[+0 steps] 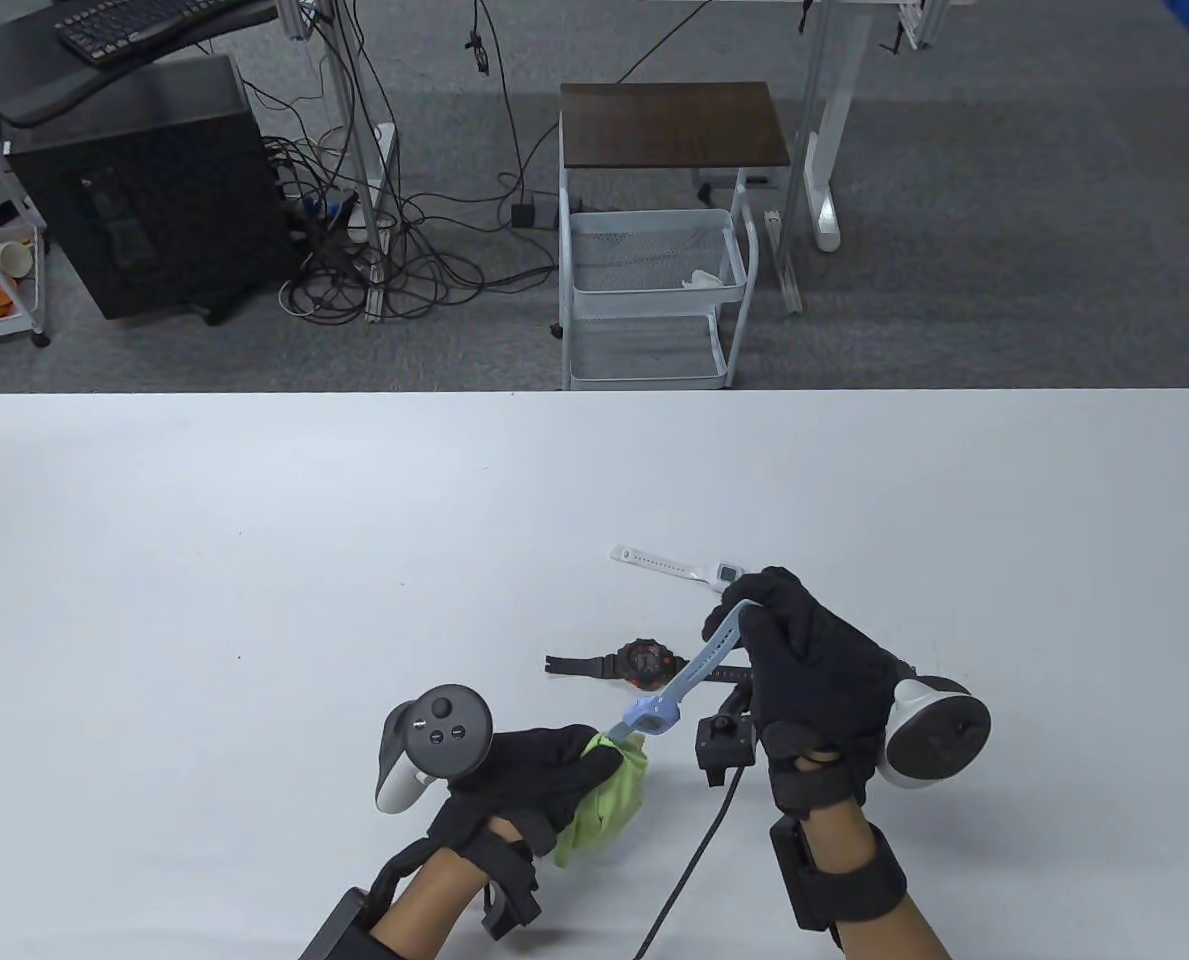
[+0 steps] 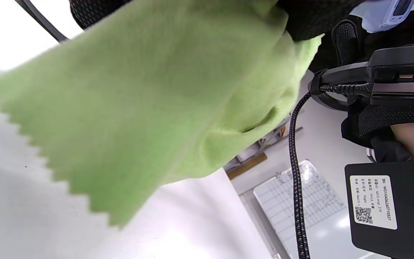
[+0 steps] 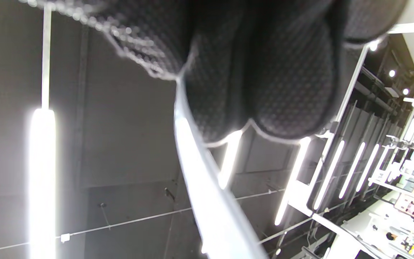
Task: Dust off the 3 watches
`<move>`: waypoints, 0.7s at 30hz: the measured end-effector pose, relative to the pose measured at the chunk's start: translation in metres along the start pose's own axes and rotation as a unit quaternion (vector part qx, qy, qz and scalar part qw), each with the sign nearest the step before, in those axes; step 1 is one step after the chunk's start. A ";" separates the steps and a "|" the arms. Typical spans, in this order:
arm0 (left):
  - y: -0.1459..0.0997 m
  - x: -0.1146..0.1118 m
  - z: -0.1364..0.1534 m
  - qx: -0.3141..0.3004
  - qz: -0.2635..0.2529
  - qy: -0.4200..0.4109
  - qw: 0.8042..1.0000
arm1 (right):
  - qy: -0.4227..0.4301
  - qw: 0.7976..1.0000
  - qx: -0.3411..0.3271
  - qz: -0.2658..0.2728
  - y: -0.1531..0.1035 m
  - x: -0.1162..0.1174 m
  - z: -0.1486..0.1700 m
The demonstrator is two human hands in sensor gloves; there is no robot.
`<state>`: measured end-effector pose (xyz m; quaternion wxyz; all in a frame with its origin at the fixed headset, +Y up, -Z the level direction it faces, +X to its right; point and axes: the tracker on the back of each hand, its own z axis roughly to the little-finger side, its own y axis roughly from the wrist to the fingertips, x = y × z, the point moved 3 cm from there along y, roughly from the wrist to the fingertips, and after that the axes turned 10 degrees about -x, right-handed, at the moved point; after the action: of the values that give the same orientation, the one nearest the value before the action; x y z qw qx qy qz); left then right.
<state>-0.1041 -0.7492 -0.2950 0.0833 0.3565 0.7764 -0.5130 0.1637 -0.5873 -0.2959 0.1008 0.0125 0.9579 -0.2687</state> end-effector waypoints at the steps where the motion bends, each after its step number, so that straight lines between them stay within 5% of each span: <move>1: 0.000 0.000 0.000 0.002 -0.001 0.001 1.000 | 0.000 1.000 0.000 0.000 0.000 0.000 0.000; 21: -0.005 0.009 0.008 0.054 -0.030 0.054 0.997 | -0.014 1.000 -0.003 0.003 -0.002 -0.001 0.005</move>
<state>-0.1162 -0.7528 -0.2995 0.0063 0.3638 0.7615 -0.5364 0.1658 -0.5917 -0.2988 0.1152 0.0111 0.9571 -0.2656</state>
